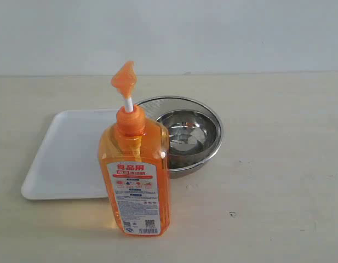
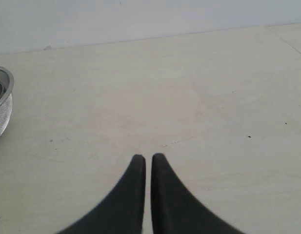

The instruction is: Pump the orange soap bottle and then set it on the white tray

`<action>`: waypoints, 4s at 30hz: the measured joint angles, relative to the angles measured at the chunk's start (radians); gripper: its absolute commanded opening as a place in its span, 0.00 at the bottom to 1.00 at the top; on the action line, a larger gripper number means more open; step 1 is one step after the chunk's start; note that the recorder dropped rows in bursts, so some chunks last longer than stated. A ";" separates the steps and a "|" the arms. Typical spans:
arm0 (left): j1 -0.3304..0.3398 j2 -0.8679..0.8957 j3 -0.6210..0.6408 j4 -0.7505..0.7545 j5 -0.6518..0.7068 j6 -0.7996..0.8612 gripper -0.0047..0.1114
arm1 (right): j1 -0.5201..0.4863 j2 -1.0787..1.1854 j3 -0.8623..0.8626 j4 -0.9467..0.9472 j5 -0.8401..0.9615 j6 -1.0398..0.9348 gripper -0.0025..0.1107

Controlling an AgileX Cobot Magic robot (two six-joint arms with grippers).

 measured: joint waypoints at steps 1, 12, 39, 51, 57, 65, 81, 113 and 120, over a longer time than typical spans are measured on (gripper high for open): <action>0.000 0.000 0.000 0.000 0.000 0.000 0.08 | 0.000 0.000 0.000 0.000 0.000 0.000 0.02; 0.000 0.000 0.000 0.000 0.000 0.000 0.08 | 0.000 0.000 0.000 0.000 0.000 0.000 0.02; 0.000 0.000 0.000 0.000 0.000 0.000 0.08 | 0.000 0.000 0.000 0.000 0.000 0.000 0.02; 0.000 0.000 0.000 0.000 0.000 0.000 0.08 | 0.000 0.000 0.000 0.000 -0.049 0.000 0.02; 0.000 0.000 0.000 0.000 0.000 0.000 0.08 | 0.000 0.000 0.000 0.002 -0.166 0.000 0.02; 0.000 0.000 0.000 0.000 0.000 0.000 0.08 | 0.000 0.000 0.000 0.002 -0.335 0.000 0.02; 0.000 0.000 0.000 0.000 0.000 0.000 0.08 | 0.000 0.000 0.000 0.002 -0.454 0.000 0.02; 0.000 0.000 0.000 0.000 0.000 0.000 0.08 | 0.000 0.206 -0.285 0.160 -0.079 -0.122 0.02; 0.000 0.000 0.000 0.000 0.000 0.000 0.08 | 0.000 0.209 -0.287 0.173 -0.138 -0.124 0.02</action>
